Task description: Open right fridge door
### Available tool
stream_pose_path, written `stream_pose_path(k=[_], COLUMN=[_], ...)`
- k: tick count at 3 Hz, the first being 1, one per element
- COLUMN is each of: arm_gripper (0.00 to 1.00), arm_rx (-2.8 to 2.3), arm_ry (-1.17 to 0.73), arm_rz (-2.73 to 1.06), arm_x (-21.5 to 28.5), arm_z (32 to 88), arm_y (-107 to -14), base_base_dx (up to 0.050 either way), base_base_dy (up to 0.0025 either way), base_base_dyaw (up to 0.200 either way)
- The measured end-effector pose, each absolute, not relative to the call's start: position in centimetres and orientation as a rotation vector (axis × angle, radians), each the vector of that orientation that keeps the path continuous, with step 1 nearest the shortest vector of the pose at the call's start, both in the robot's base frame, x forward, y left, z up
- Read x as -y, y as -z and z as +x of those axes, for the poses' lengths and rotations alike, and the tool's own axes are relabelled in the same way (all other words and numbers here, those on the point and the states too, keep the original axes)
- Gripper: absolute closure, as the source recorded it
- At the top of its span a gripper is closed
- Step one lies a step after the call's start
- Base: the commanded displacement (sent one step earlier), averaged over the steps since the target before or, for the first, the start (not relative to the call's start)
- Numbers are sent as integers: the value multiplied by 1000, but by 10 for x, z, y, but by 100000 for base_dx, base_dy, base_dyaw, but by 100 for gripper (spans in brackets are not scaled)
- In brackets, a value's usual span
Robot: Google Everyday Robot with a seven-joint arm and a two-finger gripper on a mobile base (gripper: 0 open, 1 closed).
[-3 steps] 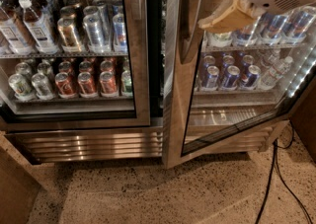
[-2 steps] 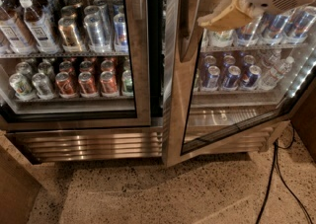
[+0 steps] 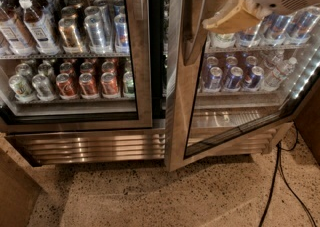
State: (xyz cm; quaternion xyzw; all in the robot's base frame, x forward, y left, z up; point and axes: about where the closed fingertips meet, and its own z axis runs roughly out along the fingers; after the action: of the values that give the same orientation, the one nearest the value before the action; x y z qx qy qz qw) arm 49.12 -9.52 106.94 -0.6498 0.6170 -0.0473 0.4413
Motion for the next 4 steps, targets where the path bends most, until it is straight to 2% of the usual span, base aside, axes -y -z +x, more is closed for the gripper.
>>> stream_pose_path(k=[1,2,4], arm_gripper=[92,73,27], arm_rx=[-1532,-1547,-1536], arm_ry=[117,98,99], arm_rz=[-1613,-1621,-1611], arm_x=[97,97,100], arm_z=[491,483,499], arm_y=[-1069,-1068,-1074], base_base_dx=[0,0,0], base_base_dy=[0,0,0], base_base_dyaw=[0,0,0])
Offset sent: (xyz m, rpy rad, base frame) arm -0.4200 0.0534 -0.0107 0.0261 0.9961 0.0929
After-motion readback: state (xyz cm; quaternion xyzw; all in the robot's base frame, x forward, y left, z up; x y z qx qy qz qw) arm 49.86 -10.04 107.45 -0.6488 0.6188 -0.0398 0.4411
